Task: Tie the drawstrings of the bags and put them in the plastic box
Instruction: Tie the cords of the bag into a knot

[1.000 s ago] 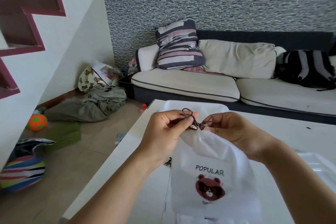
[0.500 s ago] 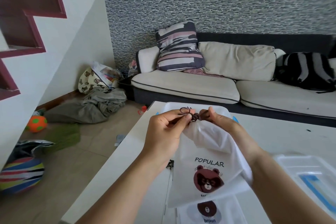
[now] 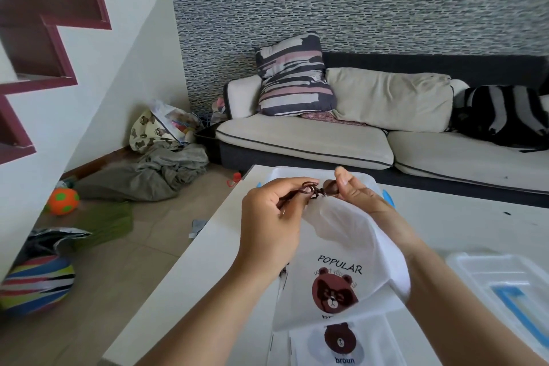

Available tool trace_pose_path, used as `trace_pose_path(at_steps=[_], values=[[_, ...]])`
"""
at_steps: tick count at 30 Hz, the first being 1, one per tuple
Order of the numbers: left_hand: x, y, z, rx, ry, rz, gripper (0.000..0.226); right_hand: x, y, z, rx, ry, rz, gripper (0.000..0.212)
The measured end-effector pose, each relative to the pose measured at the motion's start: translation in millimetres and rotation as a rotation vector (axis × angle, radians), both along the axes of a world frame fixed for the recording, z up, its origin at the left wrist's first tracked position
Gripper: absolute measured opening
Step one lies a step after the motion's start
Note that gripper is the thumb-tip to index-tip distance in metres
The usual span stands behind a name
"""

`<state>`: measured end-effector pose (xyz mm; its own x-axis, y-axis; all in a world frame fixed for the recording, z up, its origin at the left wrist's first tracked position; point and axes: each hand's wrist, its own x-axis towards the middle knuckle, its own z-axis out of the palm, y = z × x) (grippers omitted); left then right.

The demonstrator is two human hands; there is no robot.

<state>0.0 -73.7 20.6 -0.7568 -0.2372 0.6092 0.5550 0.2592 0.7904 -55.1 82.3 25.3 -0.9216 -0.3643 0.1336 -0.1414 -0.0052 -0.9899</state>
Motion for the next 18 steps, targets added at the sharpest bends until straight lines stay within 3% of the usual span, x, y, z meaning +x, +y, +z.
trace_pose_path(at_steps=[4,8,11,15,18], values=[[-1.4,-0.7,0.5,0.021,-0.026,-0.026,0.028,-5.0,10.2,8.3,-0.117,-0.140,0.154,0.029],[-1.9,-3.3,-0.5,-0.014,-0.027,-0.039,0.026,9.7,12.9,15.2,-0.207,-0.216,0.150,0.029],[-1.2,-3.5,-2.2,-0.044,-0.035,-0.074,0.026,23.9,14.6,26.1,-0.063,-0.041,0.206,0.039],[-3.2,-2.7,-5.6,-0.029,-0.074,-0.119,0.021,27.0,13.9,33.9,0.247,0.098,0.072,0.011],[-5.2,-2.0,-7.3,0.040,-0.119,-0.154,0.017,30.3,12.4,34.7,0.261,0.076,0.047,0.008]])
